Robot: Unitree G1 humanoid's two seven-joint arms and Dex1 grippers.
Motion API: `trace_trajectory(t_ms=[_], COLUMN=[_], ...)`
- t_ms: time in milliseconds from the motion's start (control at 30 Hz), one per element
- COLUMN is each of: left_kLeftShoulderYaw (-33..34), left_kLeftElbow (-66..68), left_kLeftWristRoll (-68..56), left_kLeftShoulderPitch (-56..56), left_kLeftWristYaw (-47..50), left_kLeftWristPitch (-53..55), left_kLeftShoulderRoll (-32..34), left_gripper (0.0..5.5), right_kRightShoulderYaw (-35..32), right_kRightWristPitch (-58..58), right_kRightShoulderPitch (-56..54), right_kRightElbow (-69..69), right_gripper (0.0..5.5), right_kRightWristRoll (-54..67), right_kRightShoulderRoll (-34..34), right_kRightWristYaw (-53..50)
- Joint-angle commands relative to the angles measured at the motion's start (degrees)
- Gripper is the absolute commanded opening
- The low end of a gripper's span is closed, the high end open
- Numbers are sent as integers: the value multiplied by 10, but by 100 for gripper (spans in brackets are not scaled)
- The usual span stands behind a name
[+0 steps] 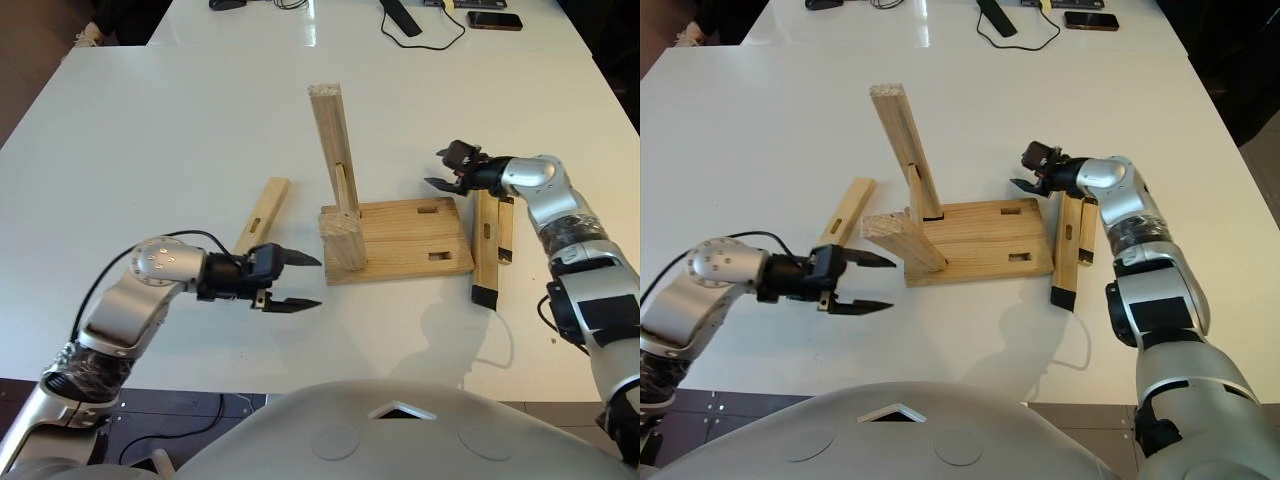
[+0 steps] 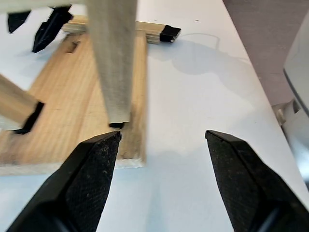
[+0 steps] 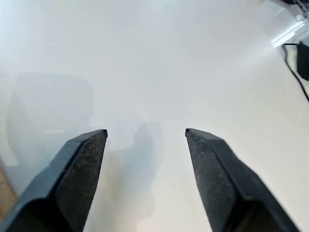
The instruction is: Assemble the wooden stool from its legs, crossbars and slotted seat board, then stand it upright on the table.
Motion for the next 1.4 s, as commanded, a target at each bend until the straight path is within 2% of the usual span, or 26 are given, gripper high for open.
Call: trace_trajectory(t_ms=[33, 133, 333, 533, 667, 767, 1233, 1400], left_kLeftShoulderYaw=[-68, -87, -55, -50, -55, -53, -21, 33], left_kLeftElbow=[23, 79, 167, 226, 239, 256, 236, 241], left_kLeftWristRoll=[77, 156, 224, 256, 257, 265, 224, 195], left_kLeftShoulderPitch=[-15, -34, -69, -110, -121, -120, -77, -81], left_kLeftWristYaw=[22, 78, 161, 195, 207, 206, 160, 176], left_kLeftWristPitch=[-11, -52, -132, -172, -165, -176, -187, -157], left_kLeftShoulderRoll=[-30, -58, -78, -100, -127, -124, -78, -73], left_gripper=[323, 323, 323, 323, 323, 323, 323, 323], right_kRightShoulderYaw=[25, 23, 4, -6, 11, 21, -21, -61], right_kRightWristPitch=[-30, -45, -50, 36, 139, 189, 237, 263], right_kRightShoulderPitch=[-14, -5, 56, 184, 290, 335, 375, 408], right_kRightElbow=[34, 31, -45, -282, -504, -599, -630, -689], right_gripper=[299, 299, 299, 299, 299, 299, 299, 299], right_kRightWristRoll=[-31, -25, 12, 77, 122, 127, 124, 148], right_kRightShoulderRoll=[20, 10, -45, -78, -75, -71, -55, -75], right_kRightWristYaw=[11, 38, 117, 180, 188, 176, 88, 78])
